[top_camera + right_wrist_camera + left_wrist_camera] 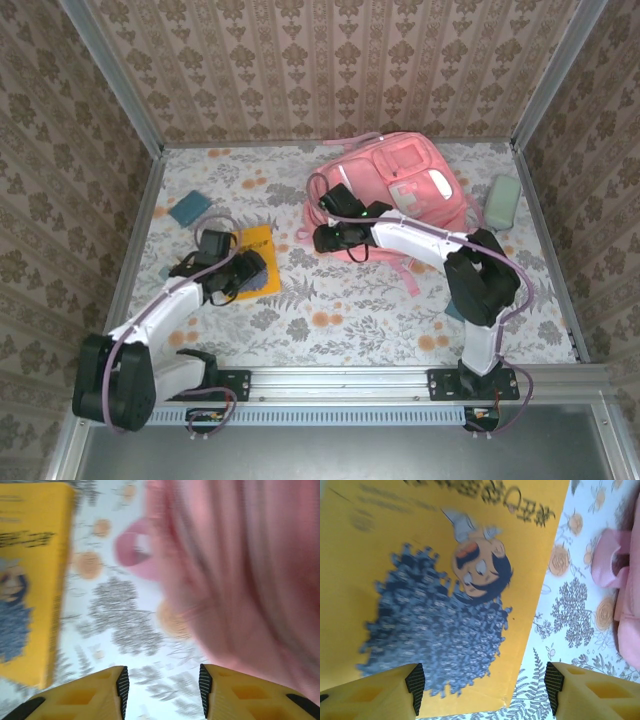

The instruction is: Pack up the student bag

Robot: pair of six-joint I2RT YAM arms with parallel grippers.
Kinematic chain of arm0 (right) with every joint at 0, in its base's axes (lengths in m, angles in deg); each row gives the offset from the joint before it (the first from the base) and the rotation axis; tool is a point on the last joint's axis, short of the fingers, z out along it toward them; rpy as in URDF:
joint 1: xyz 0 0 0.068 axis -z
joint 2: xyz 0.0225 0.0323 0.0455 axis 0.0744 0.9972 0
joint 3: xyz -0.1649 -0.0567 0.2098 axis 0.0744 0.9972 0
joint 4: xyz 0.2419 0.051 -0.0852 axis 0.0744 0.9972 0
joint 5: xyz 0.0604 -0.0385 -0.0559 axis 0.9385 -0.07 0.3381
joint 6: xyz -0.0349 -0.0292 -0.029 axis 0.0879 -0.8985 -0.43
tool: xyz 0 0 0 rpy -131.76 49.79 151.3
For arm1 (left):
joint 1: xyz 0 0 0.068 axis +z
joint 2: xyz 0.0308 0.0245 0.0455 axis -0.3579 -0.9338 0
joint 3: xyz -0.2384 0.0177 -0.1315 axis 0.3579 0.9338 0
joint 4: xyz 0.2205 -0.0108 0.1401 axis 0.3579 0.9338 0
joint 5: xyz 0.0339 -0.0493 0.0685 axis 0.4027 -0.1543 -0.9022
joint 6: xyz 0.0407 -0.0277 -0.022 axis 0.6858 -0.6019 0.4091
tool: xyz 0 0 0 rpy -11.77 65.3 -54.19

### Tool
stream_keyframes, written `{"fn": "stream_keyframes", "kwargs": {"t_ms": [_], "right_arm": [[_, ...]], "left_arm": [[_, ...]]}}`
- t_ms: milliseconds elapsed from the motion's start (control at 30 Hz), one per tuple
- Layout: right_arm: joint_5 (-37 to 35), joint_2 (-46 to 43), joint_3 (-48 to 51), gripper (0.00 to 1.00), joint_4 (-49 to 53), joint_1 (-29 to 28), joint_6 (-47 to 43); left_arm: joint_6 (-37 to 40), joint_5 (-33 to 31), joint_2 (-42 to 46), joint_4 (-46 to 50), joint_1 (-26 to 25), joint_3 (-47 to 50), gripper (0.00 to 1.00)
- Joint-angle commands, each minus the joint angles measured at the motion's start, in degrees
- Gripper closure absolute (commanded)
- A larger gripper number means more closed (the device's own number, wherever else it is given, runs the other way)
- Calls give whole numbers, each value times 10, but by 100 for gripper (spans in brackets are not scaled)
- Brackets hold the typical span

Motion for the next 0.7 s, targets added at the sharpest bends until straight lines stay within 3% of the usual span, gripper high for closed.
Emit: {"fn": "stream_keyframes", "kwargs": {"t_ms": [0, 300, 667], "right_arm": [[-6, -25, 12, 55, -14, -43, 40], [44, 86, -24, 53, -112, -98, 153], [23, 198, -106, 51, -112, -100, 189]], "left_arm": [[51, -3, 25, 57, 55, -9, 32], [89, 20, -1, -21, 134, 38, 44], [86, 33, -64, -79, 144, 68, 56]]}}
